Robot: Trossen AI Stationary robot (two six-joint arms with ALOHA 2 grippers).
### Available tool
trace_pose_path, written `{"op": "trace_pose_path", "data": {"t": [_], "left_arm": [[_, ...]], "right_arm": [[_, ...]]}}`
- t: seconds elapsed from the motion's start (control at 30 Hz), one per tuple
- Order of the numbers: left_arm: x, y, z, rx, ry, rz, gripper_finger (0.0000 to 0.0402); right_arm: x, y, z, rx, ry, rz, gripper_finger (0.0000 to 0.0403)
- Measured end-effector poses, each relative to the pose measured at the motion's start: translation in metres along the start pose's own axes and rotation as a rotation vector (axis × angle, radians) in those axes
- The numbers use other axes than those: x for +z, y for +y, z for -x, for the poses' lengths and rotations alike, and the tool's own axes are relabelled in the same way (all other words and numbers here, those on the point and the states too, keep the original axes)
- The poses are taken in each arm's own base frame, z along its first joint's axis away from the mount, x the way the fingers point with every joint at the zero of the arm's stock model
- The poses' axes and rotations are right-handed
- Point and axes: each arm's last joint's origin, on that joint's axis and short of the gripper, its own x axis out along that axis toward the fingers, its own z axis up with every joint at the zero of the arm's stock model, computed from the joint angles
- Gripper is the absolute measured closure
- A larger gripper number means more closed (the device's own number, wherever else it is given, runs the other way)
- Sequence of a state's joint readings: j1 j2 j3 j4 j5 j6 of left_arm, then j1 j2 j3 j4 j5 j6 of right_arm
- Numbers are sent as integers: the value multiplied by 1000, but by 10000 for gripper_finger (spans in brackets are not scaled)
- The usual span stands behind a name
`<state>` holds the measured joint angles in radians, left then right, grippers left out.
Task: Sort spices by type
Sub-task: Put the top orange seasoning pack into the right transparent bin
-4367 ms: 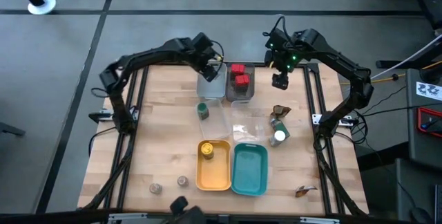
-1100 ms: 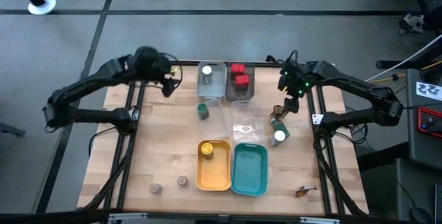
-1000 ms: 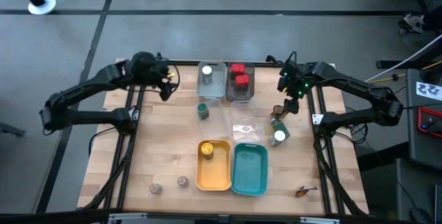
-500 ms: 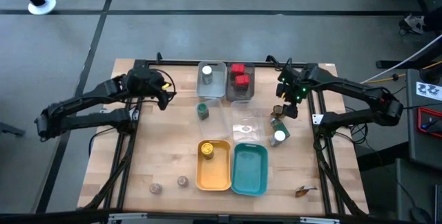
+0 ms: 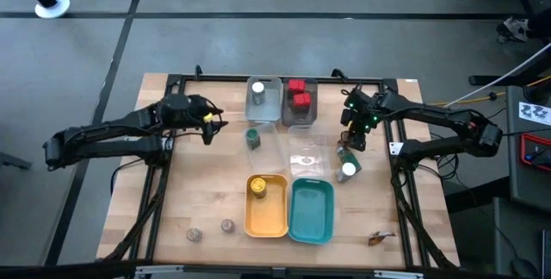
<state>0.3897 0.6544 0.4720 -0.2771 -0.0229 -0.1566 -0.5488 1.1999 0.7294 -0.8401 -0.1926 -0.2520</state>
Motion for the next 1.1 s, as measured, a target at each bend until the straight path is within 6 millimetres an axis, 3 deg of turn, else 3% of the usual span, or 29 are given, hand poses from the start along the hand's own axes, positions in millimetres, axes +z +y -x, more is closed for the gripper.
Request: {"op": "trace_pose_path", "data": {"t": [0.23, 0.4, 0.83, 1.1], "left_arm": [[-6, -12, -4, -88, -44, -34, 169], [-6, -19, -4, -125, -53, -50, 169], [-7, -22, -3, -145, -50, -58, 169], [-7, -22, -3, -145, -50, -58, 169]], "right_arm": [[5, -1, 0, -14, -48, 25, 385], [16, -1, 17, -21, -73, 36, 377], [65, 6, 101, -15, -345, 121, 397], [86, 25, 98, 103, -485, 249, 398]]}}
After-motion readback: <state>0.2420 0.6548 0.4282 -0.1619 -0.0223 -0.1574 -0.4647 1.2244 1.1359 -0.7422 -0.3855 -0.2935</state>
